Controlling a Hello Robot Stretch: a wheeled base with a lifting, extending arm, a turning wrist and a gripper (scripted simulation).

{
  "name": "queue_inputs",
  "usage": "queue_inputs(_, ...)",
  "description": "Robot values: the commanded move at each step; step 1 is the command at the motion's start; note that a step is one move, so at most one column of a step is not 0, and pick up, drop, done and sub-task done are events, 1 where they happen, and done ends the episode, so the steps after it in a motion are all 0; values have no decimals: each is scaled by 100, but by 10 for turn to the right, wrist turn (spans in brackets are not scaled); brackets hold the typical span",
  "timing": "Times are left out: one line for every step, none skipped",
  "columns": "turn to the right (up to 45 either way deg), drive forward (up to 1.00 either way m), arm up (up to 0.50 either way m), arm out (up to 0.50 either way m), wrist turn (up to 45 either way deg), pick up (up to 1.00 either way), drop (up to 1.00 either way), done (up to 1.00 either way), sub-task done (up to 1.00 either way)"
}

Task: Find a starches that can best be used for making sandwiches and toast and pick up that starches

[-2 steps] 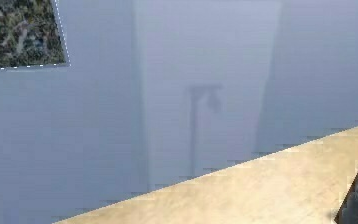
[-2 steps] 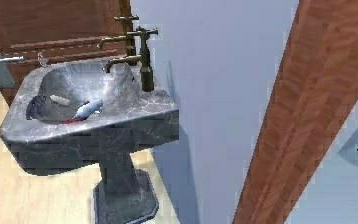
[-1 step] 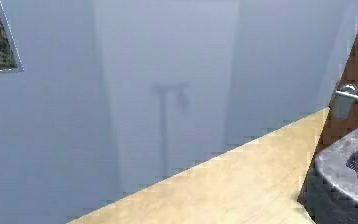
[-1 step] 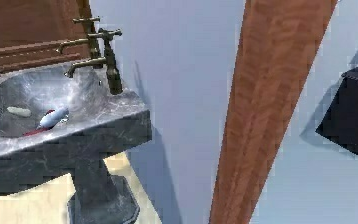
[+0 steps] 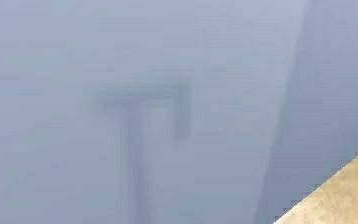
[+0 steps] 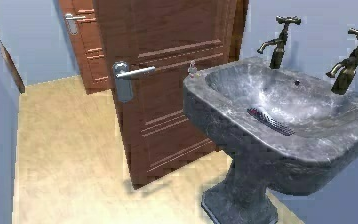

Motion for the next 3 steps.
queue_inputs(90,0,0,0,0,0,0,0,0)
queue_inputs(0,5,0,0,0,0,0,0,0)
queue_inputs(450,0,0,0,0,0,0,0,0)
